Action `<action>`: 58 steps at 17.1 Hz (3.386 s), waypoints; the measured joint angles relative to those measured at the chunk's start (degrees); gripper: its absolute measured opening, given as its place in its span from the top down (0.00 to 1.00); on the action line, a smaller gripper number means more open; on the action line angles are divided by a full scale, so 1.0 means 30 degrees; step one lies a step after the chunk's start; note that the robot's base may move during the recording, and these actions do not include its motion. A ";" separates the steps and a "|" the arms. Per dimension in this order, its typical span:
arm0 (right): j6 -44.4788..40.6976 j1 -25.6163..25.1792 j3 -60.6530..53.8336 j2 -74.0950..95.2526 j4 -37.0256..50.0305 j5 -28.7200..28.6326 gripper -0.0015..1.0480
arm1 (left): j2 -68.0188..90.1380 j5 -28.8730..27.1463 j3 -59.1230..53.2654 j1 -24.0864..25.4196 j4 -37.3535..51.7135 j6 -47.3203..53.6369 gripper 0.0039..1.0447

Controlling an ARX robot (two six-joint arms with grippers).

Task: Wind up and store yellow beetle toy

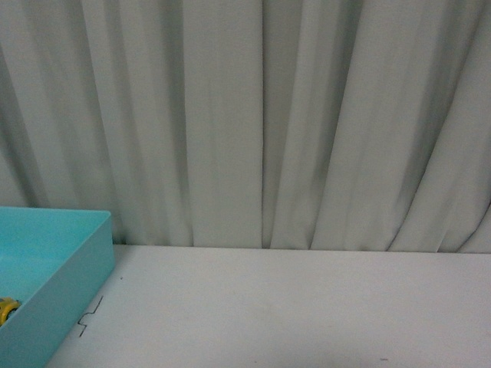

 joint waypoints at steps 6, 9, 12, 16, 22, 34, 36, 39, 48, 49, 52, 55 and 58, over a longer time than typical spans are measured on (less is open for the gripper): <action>0.0007 0.0000 0.0000 0.0000 0.0000 0.0000 0.06 | -0.2550 -0.0007 0.0000 0.0000 -0.2514 0.0000 0.99; 0.0000 0.0000 0.0000 0.0000 0.0000 0.0000 0.06 | -0.3300 -0.0007 0.0000 0.0000 -0.3147 0.0000 0.99; 0.0000 0.0000 0.0000 0.0000 0.0000 0.0000 0.06 | -0.3672 -0.0007 0.0000 0.0000 -0.3563 0.0000 0.99; 0.0000 0.0000 0.0000 0.0007 0.0000 0.0000 0.06 | -0.4299 -0.0007 0.0000 0.0000 -0.4204 0.0000 0.99; 0.0007 0.0000 0.0000 0.0000 0.0007 0.0007 0.06 | -0.7876 0.0015 0.0007 0.0007 -0.8102 0.0007 0.99; 0.0007 0.0000 0.0000 0.0007 0.0000 0.0007 0.06 | -0.7876 -0.0015 0.0007 0.0007 -0.7963 -0.0015 0.07; 0.0007 0.0000 0.0000 0.0007 0.0000 0.0007 0.06 | -0.7876 -0.0015 0.0007 0.0007 -0.7963 -0.0015 0.06; 0.0007 0.0000 0.0000 0.0007 0.0000 0.0007 0.06 | -0.7876 -0.0015 0.0007 0.0007 -0.7971 -0.0015 0.06; 0.0007 0.0000 0.0000 -0.0015 -0.0022 0.0007 0.06 | -0.7876 -0.0007 0.0007 0.0007 -0.7985 -0.0015 0.06; 0.0007 0.0000 0.0000 -0.0015 0.0007 0.0007 0.06 | -0.7876 -0.0015 0.0007 0.0007 -0.7971 -0.0015 0.06; 0.0007 0.0000 0.0000 -0.0015 0.0007 0.0007 0.06 | -0.7876 -0.0015 0.0007 0.0007 -0.7971 -0.0015 0.06; 0.0007 0.0000 0.0000 -0.0015 0.0007 0.0007 0.06 | -0.7876 -0.0015 0.0007 0.0007 -0.7971 -0.0015 0.06; 0.0007 0.0000 0.0000 -0.0015 0.0007 0.0007 0.06 | -0.7876 -0.0015 0.0007 0.0007 -0.7971 -0.0007 0.06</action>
